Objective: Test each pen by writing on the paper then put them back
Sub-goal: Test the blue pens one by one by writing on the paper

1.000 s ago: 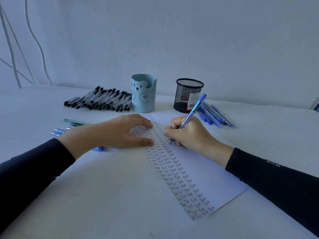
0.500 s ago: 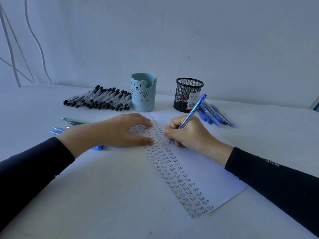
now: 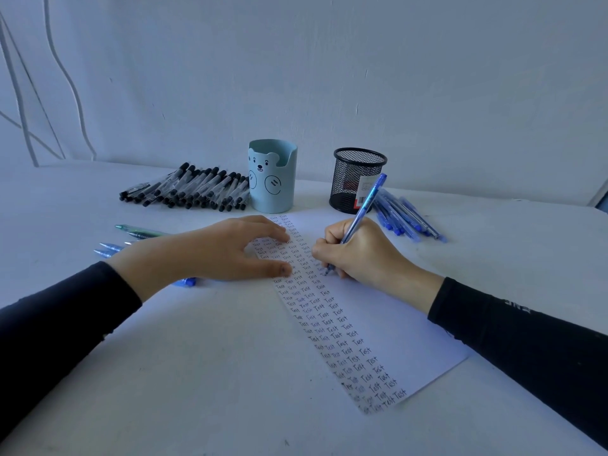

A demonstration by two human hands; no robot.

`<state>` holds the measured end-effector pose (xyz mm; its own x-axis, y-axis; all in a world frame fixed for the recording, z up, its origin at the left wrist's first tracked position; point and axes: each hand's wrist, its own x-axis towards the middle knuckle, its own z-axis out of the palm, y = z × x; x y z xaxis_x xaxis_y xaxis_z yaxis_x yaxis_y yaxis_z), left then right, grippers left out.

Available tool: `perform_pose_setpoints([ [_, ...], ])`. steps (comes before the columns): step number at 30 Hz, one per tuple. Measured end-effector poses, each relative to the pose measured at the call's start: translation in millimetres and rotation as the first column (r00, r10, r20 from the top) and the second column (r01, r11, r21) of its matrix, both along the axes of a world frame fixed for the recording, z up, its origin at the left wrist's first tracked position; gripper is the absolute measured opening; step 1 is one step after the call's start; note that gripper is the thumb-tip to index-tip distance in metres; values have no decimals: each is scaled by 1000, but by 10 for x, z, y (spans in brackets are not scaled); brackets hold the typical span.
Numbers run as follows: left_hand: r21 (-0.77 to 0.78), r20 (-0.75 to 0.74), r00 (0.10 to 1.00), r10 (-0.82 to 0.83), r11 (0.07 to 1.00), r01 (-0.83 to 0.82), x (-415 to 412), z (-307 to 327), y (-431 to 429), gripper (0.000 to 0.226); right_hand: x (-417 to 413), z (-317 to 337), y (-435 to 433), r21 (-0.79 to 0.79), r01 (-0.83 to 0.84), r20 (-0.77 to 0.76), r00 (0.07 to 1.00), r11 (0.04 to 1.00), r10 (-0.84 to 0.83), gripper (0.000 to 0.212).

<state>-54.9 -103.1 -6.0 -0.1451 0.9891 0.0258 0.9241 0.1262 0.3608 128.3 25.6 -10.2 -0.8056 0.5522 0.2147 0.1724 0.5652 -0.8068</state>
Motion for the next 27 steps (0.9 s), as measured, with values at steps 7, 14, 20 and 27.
perform_pose_setpoints([
  [7,-7,-2,1000,0,1000,0,2,5,-2,74,-5,-12,17,-3,4,-14,1000,1000,-4,34],
  [14,-12,-3,1000,-1,1000,1,1,11,-5,75,-13,-23,44,-19,15,-48,999,1000,-16,36],
  [20,-11,-1,1000,4,1000,-4,11,14,-3,76,-9,-25,41,16,17,-23,1000,1000,-17,39],
  [27,-14,-2,1000,5,1000,-5,20,22,-7,78,2,-15,38,8,9,-16,1000,1000,-9,39],
])
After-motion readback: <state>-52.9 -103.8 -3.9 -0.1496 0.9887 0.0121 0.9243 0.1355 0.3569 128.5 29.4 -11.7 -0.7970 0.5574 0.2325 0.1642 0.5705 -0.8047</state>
